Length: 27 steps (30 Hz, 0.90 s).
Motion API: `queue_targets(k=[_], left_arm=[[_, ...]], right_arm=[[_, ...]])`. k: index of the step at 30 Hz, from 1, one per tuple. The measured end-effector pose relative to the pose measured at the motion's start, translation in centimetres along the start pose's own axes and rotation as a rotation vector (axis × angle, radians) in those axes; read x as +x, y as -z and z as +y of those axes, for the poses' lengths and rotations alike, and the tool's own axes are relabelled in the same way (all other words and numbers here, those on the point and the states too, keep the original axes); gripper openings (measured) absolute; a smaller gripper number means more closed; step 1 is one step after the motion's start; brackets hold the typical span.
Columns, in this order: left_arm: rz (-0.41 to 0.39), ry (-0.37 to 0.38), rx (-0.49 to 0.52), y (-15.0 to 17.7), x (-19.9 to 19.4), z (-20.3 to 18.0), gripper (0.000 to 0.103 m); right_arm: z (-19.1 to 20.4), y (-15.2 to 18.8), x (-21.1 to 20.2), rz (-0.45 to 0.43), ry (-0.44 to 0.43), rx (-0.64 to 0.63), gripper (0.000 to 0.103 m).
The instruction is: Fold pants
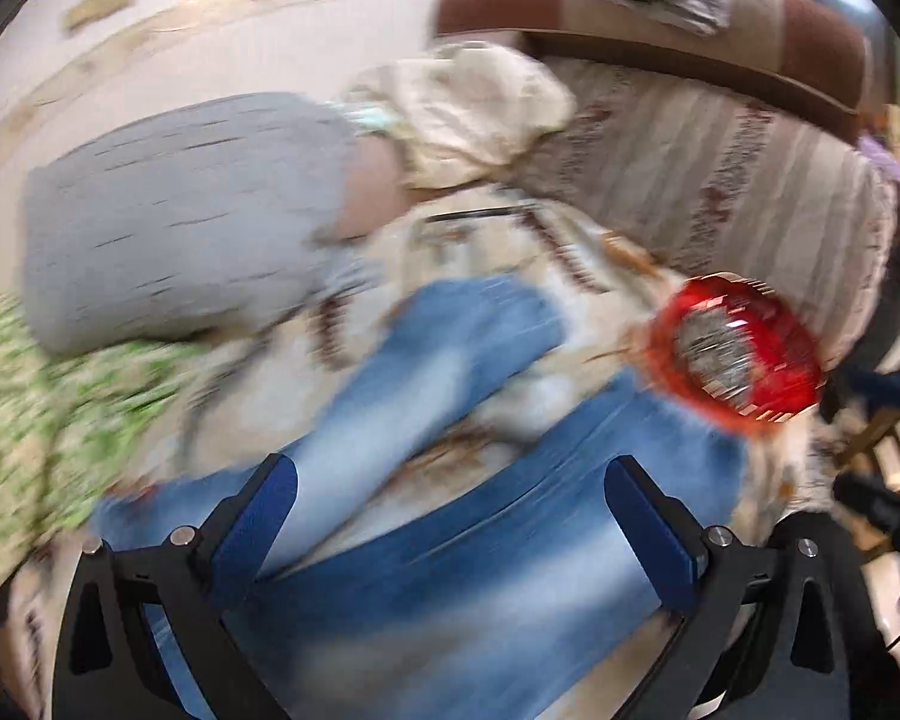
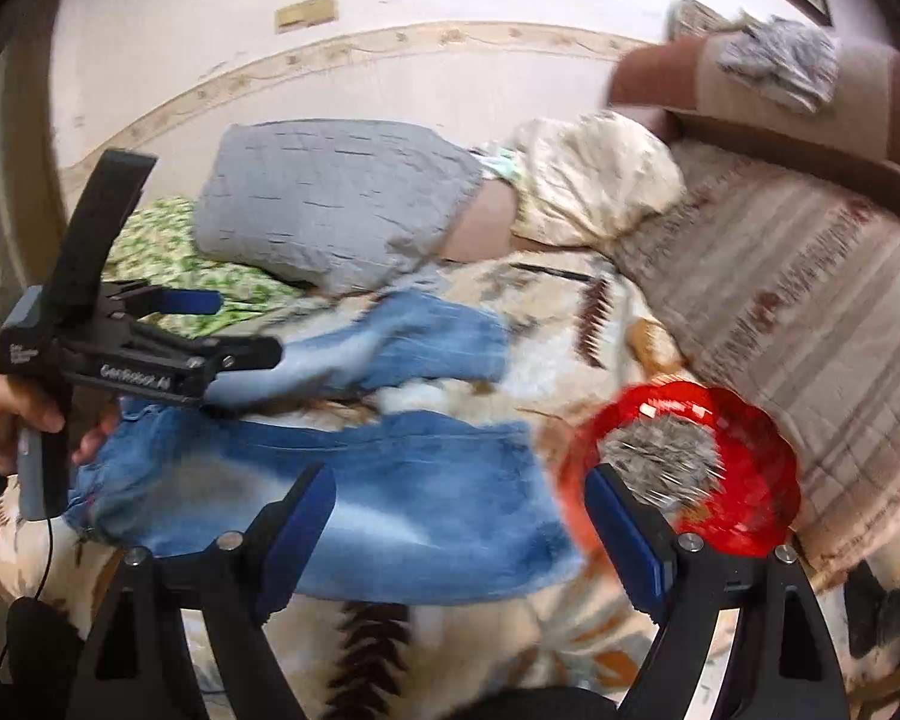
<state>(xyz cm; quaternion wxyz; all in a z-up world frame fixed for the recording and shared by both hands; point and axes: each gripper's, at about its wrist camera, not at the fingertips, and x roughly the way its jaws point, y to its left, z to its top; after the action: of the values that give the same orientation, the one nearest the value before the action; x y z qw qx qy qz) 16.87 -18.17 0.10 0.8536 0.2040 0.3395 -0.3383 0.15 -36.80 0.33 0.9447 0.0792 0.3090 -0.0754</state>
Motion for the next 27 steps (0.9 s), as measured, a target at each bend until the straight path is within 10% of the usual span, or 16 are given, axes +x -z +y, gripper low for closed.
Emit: queue_targets(k=[15,27], left_arm=[[0.181,-0.497,-0.38,20.3,-20.6,15.3,0.102],[0.213,-0.395,-0.464,24.2,-16.0,16.9,0.102]], right_arm=[[19.0,-1.0,2.7,-0.032,-0.327,-0.245,0.087],[22.4,-0.5,6.2,0.041,-0.38,-0.307,0.087]])
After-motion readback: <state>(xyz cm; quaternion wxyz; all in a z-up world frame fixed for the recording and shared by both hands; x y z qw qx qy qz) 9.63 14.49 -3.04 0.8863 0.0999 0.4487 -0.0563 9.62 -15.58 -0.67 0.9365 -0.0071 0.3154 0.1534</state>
